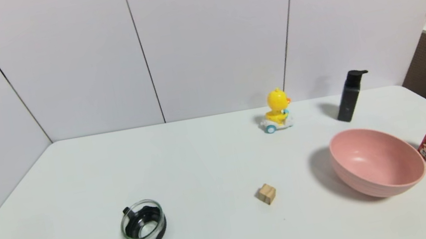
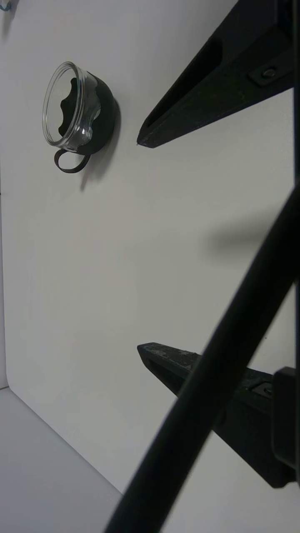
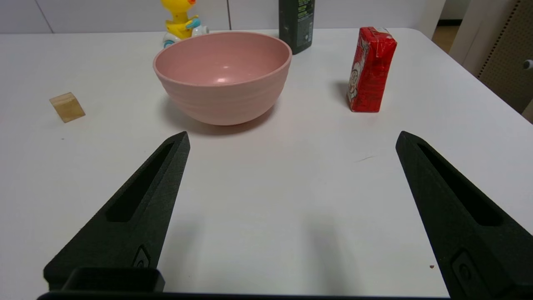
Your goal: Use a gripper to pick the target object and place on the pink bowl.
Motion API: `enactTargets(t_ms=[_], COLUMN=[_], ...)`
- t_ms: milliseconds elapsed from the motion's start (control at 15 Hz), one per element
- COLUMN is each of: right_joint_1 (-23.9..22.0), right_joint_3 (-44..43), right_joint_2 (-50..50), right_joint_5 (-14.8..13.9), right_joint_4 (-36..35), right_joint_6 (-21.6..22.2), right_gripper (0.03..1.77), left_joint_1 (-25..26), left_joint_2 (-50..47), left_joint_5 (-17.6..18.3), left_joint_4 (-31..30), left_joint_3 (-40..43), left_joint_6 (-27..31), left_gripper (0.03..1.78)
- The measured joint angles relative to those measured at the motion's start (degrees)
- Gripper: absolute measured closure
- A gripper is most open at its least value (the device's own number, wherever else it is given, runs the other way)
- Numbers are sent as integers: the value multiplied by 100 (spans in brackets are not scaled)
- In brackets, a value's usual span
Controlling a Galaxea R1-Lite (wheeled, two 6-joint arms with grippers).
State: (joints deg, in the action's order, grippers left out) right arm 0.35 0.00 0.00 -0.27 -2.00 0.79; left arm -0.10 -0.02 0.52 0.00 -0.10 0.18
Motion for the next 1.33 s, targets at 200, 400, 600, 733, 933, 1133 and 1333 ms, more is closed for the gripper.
enactTargets(t_ms=[200, 400, 600, 733, 933, 1133, 1333], right_joint_1=[0, -5, -2, 6, 30, 144, 595], right_joint_3=[0, -18, -545, -1107, -2243, -3419, -4545], right_joint_2=[0, 11, 283, 777, 1701, 2855, 4103], right_joint_5=[-6, 34, 76, 106, 406, 864, 1057], right_joint_4=[2, 57, 55, 63, 44, 21, 43], right_joint_6=[-5, -68, -68, -77, -93, -217, -635], right_gripper=[9, 9, 9, 9, 9, 9, 9], left_joint_1=[0, 0, 0, 0, 0, -1, 0], left_joint_2=[0, 0, 0, 0, 0, 0, 0], left_joint_5=[0, -1, -1, -1, -1, -1, 0], left_joint_4=[0, 0, 0, 0, 0, 0, 0], left_joint_3=[0, 0, 2, 2, 2, 0, 0], left_joint_6=[-2, 0, 0, 0, 0, 2, 0], left_gripper=[12, 12, 12, 12, 12, 12, 12])
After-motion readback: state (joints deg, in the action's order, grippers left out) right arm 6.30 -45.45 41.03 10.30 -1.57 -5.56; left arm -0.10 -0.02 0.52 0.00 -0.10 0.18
